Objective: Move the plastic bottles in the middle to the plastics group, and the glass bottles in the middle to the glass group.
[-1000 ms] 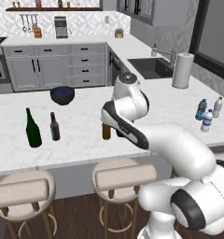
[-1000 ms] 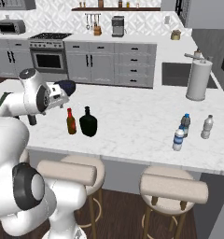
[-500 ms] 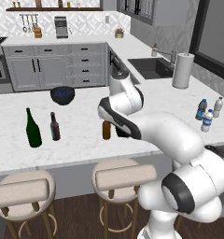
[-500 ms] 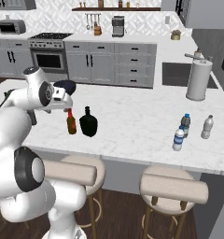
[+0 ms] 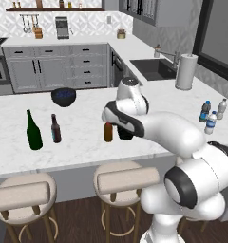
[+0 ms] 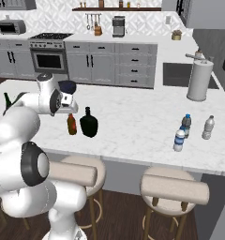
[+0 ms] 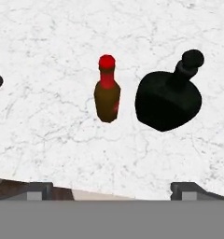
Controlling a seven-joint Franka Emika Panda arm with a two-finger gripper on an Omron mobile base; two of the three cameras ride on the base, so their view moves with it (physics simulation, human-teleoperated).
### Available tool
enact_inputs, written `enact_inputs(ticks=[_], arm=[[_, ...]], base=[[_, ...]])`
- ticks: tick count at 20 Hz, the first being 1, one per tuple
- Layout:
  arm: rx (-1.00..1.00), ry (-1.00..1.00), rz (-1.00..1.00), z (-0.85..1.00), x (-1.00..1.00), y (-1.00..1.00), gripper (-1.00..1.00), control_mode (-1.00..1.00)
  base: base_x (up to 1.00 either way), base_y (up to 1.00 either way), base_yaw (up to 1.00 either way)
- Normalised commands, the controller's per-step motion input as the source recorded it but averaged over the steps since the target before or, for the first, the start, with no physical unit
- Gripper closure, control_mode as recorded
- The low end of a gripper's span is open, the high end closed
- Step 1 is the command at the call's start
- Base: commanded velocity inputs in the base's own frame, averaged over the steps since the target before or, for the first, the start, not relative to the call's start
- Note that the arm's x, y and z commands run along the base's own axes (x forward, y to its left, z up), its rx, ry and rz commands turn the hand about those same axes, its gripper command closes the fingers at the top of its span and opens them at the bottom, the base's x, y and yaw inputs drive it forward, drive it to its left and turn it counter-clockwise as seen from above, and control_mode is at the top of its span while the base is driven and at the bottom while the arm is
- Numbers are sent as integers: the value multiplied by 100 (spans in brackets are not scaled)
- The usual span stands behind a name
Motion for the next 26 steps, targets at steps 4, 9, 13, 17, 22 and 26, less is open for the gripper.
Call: enact_inputs(ticks=[4, 9, 13, 17, 22, 26], arm=[[0, -6, 3, -29, 40, 22, -100, -100], [0, -2, 0, -30, 17, 17, -100, -100], [0, -2, 0, -30, 26, 0, -100, -100], [0, 2, 0, -1, 29, 0, -100, -100], [0, 6, 0, 6, 31, 0, -100, -100], [0, 2, 0, 0, 28, 0, -100, -100]], base=[[0, 0, 0], [0, 0, 0], [0, 0, 0], [0, 0, 0], [0, 0, 0], [0, 0, 0]])
